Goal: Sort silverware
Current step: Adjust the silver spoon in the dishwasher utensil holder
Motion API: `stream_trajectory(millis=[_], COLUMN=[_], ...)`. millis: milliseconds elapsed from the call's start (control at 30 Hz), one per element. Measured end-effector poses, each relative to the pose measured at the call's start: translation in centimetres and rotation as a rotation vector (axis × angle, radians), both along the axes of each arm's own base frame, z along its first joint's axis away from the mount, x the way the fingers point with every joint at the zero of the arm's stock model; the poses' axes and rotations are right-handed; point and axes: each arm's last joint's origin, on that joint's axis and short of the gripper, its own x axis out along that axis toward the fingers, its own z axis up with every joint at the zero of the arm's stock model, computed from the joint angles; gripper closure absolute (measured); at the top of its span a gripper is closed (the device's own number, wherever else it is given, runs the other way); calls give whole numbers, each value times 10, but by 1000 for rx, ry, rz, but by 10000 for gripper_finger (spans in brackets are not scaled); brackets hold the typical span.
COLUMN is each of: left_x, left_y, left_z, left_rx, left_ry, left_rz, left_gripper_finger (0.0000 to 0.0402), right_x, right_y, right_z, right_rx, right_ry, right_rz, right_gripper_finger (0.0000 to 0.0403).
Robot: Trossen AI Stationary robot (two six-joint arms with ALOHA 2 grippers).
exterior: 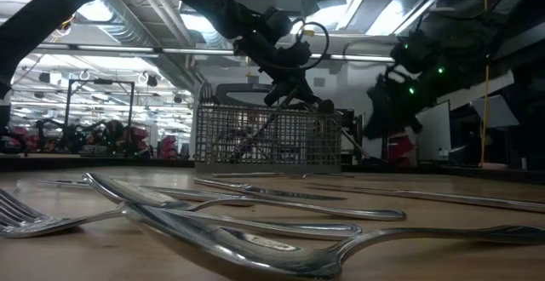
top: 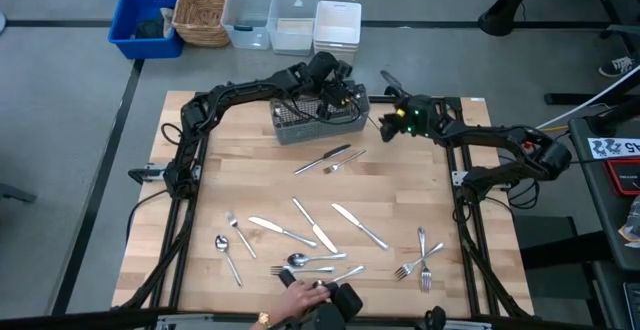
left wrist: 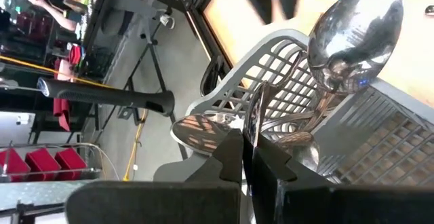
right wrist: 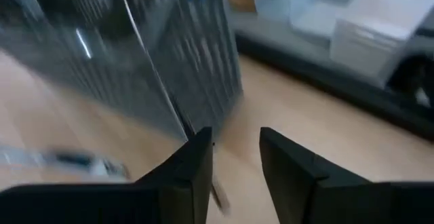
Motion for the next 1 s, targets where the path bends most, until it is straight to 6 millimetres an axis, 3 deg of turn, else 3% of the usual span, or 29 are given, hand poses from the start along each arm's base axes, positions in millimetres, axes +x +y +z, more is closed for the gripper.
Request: stream_trajectory(millis=[167,400,567,800,1000], left_x=[1,5,7,7,7], left_y=[-1,-9,-11,-11,-11], left_z=[-1,-1,-2,-2,-2], left_rx=[-18,-25,-24,-24,-24], left_ry=[-6,-5,-3,-4,-3], left_rz=[-2,-26,-33,-33,-33], left_gripper_finger=[401,401,401,401,401], right_x=[4,5,8,17,18], right_y=[-4,-6,-8,-15,-17], right_z=[17,23,29,49,51], right_rx=[-17,2,107,136,208], right_ry=[-206,-300,-369,-382,-281], right_rz=[-79,-142,-147,-125,-163], right_gripper_finger=[279,279,278,278,278])
